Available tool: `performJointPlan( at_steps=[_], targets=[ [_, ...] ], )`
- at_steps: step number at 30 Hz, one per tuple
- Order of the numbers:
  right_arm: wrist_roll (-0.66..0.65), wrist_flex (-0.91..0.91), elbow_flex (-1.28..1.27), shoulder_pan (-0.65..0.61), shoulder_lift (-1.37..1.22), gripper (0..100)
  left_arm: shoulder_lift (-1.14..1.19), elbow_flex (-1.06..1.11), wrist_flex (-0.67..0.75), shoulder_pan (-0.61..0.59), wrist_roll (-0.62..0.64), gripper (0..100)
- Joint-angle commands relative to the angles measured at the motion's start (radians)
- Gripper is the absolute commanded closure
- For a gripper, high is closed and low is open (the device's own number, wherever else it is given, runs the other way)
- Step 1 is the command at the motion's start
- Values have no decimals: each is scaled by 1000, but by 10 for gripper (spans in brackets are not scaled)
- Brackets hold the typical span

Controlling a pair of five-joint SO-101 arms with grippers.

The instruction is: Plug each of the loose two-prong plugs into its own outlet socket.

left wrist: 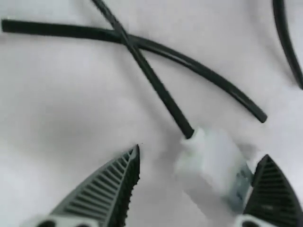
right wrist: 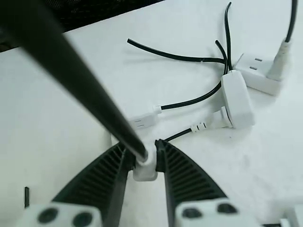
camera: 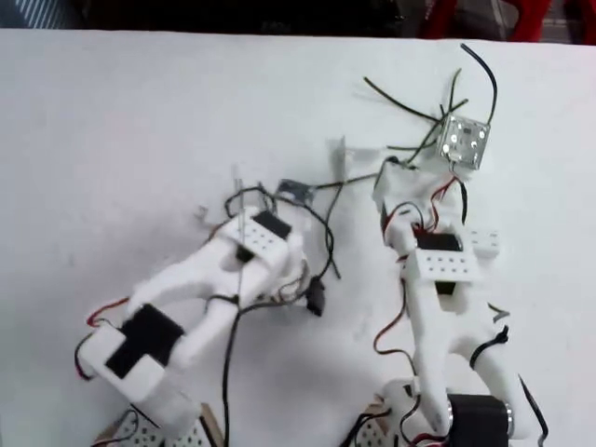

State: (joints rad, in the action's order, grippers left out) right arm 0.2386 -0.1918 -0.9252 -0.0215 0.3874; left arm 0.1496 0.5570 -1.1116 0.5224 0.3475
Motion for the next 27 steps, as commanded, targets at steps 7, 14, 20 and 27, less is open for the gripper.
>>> performJointPlan(
  at_steps=[7, 14, 20, 27],
  targets=[
    [5, 22, 48, 8, -4, 981, 21, -49, -2, 21, -284, 862],
    [5, 22, 46, 8, -5, 981, 18, -57, -55, 19, -488, 902],
    [5, 22, 46, 8, -5, 981, -18, -51, -94, -7, -621, 903],
    [5, 22, 43, 4, -5, 981, -312, -46, -126, -193, -867, 934]
  ],
)
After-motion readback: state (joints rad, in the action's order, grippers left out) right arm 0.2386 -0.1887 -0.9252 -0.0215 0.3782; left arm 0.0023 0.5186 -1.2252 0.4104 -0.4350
